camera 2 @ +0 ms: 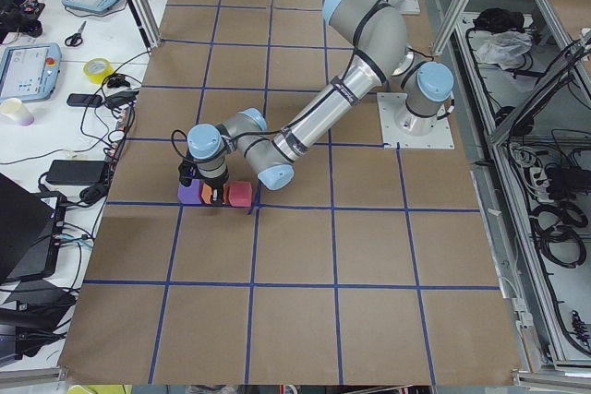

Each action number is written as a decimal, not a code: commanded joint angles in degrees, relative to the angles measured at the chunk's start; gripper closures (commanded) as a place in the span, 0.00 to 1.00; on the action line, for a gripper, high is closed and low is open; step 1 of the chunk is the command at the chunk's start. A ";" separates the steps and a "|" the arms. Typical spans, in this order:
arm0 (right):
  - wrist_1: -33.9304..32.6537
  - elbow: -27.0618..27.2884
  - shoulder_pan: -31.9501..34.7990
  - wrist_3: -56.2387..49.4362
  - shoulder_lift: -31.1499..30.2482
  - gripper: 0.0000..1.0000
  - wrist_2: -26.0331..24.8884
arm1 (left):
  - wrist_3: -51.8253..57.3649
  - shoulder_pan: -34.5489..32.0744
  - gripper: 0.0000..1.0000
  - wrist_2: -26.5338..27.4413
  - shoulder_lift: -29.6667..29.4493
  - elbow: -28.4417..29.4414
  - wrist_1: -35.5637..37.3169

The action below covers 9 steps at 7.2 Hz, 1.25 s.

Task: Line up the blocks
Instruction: 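Lower the orange cube between the purple and pink cubes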

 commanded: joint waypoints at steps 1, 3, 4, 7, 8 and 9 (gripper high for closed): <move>-0.43 -0.17 0.24 -0.05 0.10 0.00 0.10 | 0.20 0.00 1.00 0.12 0.02 -0.15 0.15; 0.00 0.09 0.15 -0.14 -0.24 0.00 -0.69 | 1.59 0.00 0.31 0.04 0.20 -1.03 2.77; -0.35 0.09 0.24 -0.14 -0.07 0.00 -0.51 | 3.43 0.09 0.00 -0.05 0.03 -2.16 6.70; -0.18 0.09 0.15 -0.14 -0.33 0.00 -0.51 | 2.75 -1.13 0.00 -0.50 4.74 -2.96 5.35; -0.26 0.09 0.15 -0.14 -0.33 0.00 -0.60 | 2.48 -2.18 0.00 -0.58 9.47 -3.58 -1.28; -0.27 0.09 0.15 -0.14 -0.16 0.00 -0.60 | 0.48 -3.33 0.00 -0.58 16.30 -3.67 -9.70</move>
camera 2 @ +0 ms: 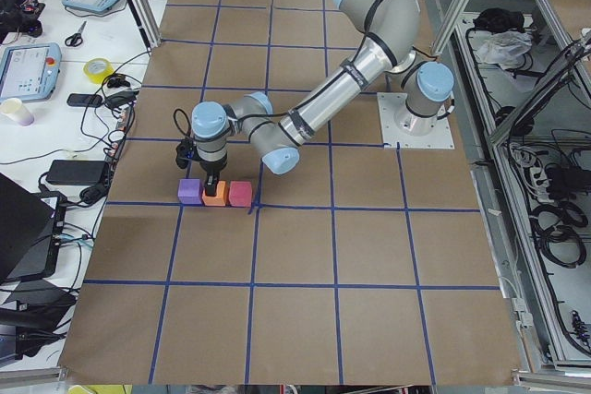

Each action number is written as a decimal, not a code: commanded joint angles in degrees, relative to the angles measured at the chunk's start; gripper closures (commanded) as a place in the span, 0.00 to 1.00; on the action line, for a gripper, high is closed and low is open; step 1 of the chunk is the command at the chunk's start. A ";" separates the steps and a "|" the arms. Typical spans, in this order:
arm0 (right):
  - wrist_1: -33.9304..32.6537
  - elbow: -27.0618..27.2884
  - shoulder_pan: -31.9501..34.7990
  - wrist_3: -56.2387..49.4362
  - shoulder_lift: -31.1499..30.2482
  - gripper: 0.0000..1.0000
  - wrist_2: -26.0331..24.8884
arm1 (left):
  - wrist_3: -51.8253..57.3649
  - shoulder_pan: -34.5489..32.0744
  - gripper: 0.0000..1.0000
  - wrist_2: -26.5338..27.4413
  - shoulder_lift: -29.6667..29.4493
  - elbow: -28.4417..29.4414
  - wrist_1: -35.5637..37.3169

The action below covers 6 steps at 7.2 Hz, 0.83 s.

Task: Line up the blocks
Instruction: 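Open the left gripper and raise it away from the cubes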

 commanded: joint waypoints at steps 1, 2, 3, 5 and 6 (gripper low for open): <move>-0.11 0.00 0.00 0.00 0.20 0.00 0.07 | -1.77 -1.86 0.00 -1.77 14.74 -0.29 -16.56; -0.11 0.00 0.00 0.09 0.12 0.00 -0.02 | -6.03 -3.69 0.00 -5.09 21.43 -0.47 -26.04; -0.02 0.00 0.00 0.09 0.12 0.00 -0.02 | -26.70 -9.37 0.00 -5.12 26.98 -0.38 -33.79; 0.07 0.09 0.00 0.09 0.03 0.00 -0.19 | -40.03 -24.90 0.00 -4.07 30.80 -0.47 -32.92; 0.07 0.09 0.00 0.09 0.03 0.00 -0.19 | -41.83 -32.46 0.00 -1.02 29.86 -0.82 -30.03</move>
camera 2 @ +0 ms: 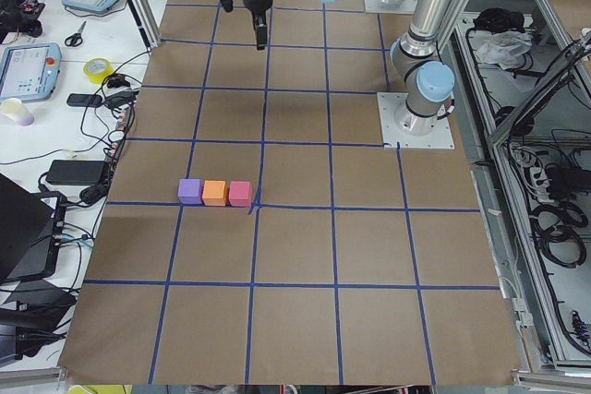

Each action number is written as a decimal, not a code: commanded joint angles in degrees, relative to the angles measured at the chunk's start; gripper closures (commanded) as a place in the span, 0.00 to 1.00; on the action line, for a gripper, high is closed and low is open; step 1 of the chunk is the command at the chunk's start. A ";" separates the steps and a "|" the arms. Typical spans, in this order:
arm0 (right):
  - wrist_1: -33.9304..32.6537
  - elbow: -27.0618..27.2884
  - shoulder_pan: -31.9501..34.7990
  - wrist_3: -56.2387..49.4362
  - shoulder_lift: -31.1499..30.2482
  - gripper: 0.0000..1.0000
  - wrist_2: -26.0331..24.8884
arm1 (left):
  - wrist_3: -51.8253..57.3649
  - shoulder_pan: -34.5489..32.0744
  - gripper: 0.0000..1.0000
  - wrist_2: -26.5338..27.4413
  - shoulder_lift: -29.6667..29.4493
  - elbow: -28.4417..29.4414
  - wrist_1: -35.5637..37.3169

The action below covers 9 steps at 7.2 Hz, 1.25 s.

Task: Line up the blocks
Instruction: 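Open the left gripper and raise it away from the cubes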

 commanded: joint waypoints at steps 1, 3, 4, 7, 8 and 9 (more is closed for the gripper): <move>0.30 0.02 0.00 0.00 -0.10 0.00 -0.02 | -4.97 -16.08 0.00 3.44 -0.53 -1.07 7.39; 0.12 0.10 0.00 0.00 -0.02 0.00 -0.02 | -4.35 -18.00 0.00 6.33 1.55 -6.76 15.86; 0.04 0.11 0.00 0.00 -0.02 0.00 -0.02 | -4.35 -17.73 0.00 7.40 2.01 -6.87 15.80; 0.04 0.11 0.00 0.00 -0.10 0.00 -0.02 | -2.96 -14.25 0.00 7.14 2.62 -3.82 14.23; 0.30 0.11 0.00 0.00 -0.10 0.00 -0.02 | 0.62 -8.82 0.00 1.57 2.63 -1.19 11.08; 0.39 0.11 0.00 0.00 -0.19 0.00 -0.02 | -0.12 -9.46 0.00 -0.74 3.41 -2.90 10.01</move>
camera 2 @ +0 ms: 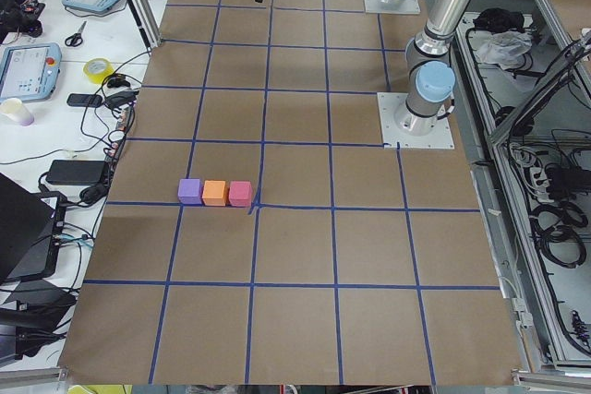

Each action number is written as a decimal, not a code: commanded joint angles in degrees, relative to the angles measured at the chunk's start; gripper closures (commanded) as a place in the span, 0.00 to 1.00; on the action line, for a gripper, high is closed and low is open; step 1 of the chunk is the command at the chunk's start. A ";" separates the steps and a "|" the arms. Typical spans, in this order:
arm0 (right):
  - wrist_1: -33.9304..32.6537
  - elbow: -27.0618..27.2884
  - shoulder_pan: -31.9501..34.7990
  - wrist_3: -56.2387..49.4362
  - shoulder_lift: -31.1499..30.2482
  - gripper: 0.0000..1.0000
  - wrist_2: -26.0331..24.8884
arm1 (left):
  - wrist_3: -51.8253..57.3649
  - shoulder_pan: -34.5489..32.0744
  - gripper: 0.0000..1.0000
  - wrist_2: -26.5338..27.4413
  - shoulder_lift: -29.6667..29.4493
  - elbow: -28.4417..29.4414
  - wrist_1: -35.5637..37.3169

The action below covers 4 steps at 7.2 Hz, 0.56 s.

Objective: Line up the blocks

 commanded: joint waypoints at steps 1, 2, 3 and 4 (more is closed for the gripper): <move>0.23 0.00 0.00 0.01 -0.07 0.00 0.00 | -0.95 -2.32 0.00 0.30 2.57 -5.06 -1.65; 0.23 0.00 0.00 0.01 -0.07 0.00 -0.09 | -1.40 -3.23 0.00 5.82 2.68 -5.20 -0.25; 0.23 0.00 0.00 0.01 -0.07 0.00 -0.18 | -1.49 -2.20 0.00 3.79 1.72 -2.41 -0.24; 0.32 -0.09 0.00 0.01 -0.16 0.00 -0.18 | -1.93 -0.27 0.00 0.98 -0.37 2.57 -0.67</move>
